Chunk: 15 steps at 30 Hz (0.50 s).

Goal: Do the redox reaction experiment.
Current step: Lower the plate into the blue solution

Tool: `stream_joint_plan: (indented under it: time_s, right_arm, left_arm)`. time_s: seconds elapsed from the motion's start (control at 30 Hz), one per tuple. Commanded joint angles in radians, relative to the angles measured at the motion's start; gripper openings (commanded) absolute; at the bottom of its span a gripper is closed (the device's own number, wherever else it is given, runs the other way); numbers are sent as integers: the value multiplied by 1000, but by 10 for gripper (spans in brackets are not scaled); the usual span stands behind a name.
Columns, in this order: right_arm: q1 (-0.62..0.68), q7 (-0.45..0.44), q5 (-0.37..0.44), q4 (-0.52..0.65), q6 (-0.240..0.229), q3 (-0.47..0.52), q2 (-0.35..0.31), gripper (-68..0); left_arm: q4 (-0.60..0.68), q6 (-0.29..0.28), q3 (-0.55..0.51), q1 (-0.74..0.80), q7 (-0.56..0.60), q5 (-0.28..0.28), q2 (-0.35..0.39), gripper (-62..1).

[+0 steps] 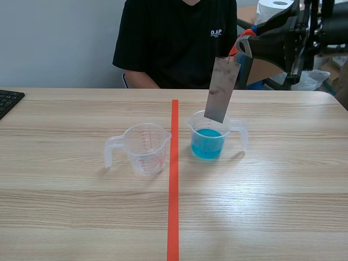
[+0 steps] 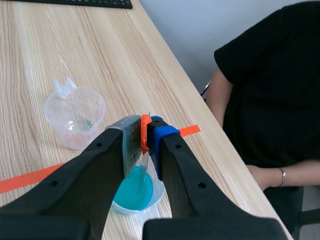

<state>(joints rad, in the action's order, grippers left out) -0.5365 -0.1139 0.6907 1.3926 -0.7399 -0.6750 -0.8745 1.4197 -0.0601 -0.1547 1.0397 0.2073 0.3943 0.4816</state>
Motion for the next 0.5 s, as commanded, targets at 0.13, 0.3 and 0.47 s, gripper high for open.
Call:
stream_joint_plan:
  time_s: [0.13, 0.3, 0.47]
  right_arm:
    - [-23, -22, -15, -45, -6, 18, 39, -662]
    - [-23, -27, -47, -78, -6, 6, 78, -662]
    - [-23, -43, -84, -134, -6, -6, 117, -662]
  left_arm:
    - [-14, -3, 8, -5, -50, 5, -64, -569]
    - [-21, -2, 8, -5, -51, 6, -107, -569]
    - [-21, -5, 8, -15, -51, 6, -132, -569]
